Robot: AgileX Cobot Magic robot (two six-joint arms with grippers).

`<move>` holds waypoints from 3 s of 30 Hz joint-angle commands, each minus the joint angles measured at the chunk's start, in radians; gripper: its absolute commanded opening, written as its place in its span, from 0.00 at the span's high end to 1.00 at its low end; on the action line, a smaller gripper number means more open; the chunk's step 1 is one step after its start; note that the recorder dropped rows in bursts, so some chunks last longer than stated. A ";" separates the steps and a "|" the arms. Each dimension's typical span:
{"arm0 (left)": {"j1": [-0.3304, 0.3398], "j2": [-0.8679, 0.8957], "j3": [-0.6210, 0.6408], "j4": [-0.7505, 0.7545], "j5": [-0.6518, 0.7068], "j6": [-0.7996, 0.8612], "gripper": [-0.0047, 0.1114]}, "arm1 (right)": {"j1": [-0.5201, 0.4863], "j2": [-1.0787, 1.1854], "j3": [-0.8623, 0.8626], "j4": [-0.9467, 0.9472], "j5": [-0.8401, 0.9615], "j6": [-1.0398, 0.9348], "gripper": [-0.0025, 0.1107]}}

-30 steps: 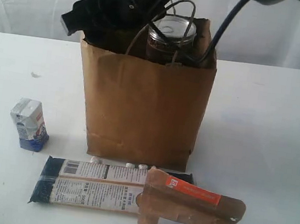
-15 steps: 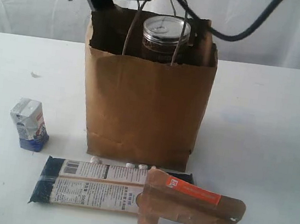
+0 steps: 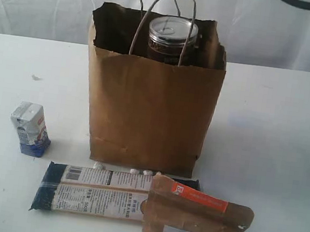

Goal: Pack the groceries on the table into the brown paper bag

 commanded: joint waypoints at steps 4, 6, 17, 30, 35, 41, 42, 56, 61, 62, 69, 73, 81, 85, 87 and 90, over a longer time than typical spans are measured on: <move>0.002 -0.005 0.005 -0.001 -0.001 0.003 0.96 | 0.111 -0.024 -0.002 0.012 0.005 -0.049 0.45; 0.002 -0.005 0.005 -0.001 -0.001 0.003 0.96 | 0.133 -0.033 -0.002 0.012 0.018 -0.049 0.45; 0.002 -0.005 0.005 -0.001 -0.001 0.003 0.96 | 0.232 -0.136 0.002 0.008 0.182 -0.047 0.58; 0.002 -0.005 0.005 -0.001 -0.001 0.003 0.96 | 0.301 -0.646 0.501 0.018 0.156 0.152 0.75; 0.002 -0.005 0.005 -0.001 -0.001 0.003 0.96 | 0.301 -0.863 0.656 0.034 0.173 0.204 0.75; 0.002 -0.005 0.005 -0.001 -0.001 0.003 0.96 | 0.301 -0.976 0.685 0.084 0.339 0.209 0.73; 0.002 -0.005 0.005 -0.001 -0.001 0.003 0.96 | 0.301 -0.976 0.687 0.084 0.369 0.209 0.71; 0.002 -0.005 0.005 -0.001 -0.001 0.003 0.96 | 0.301 -0.975 0.960 -0.190 0.284 0.518 0.61; 0.002 -0.005 0.005 -0.001 -0.001 0.003 0.96 | 0.301 -0.975 1.065 -0.219 -0.001 0.621 0.65; 0.002 -0.005 0.005 -0.001 -0.001 0.003 0.96 | 0.301 -0.975 1.077 -0.221 -0.042 0.636 0.66; 0.002 -0.005 0.005 -0.001 -0.001 0.003 0.96 | 0.301 -0.975 1.106 -0.196 -0.192 0.648 0.66; 0.002 -0.005 0.005 -0.001 -0.001 0.003 0.96 | 0.301 -0.975 1.106 -0.196 -0.192 0.648 0.66; 0.002 -0.005 0.005 -0.001 -0.001 0.003 0.96 | 0.301 -0.975 1.106 -0.232 -0.192 0.644 0.66; 0.002 -0.005 0.005 -0.001 -0.001 0.003 0.96 | 0.301 -0.975 1.115 -0.270 -0.220 0.572 0.66; 0.002 -0.005 0.005 -0.001 -0.001 0.003 0.96 | 0.294 -0.984 1.141 -0.278 -0.291 0.554 0.66; 0.002 -0.005 0.005 -0.001 -0.001 0.003 0.96 | 0.219 -0.986 1.214 -0.278 -0.430 0.536 0.66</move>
